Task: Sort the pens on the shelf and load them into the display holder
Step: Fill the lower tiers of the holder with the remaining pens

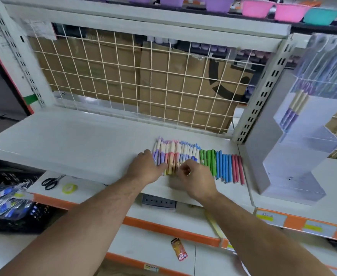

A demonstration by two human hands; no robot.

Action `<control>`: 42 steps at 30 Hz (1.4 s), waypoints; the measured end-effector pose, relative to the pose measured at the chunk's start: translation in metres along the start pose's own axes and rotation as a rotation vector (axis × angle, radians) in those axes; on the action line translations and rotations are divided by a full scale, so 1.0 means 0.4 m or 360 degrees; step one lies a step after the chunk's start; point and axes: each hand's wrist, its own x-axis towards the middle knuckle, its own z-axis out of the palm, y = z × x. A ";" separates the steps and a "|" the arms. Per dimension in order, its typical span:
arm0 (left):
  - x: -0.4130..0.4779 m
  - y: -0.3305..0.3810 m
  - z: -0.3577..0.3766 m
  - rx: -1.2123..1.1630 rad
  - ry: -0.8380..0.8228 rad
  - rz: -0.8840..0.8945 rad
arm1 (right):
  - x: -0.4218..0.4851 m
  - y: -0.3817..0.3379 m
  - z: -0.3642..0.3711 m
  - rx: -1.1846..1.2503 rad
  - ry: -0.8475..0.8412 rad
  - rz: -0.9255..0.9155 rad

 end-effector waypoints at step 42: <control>0.071 0.000 0.003 0.0024 -0.0068 -0.0216 | -0.002 0.031 0.082 0.0527 0.0050 0.0267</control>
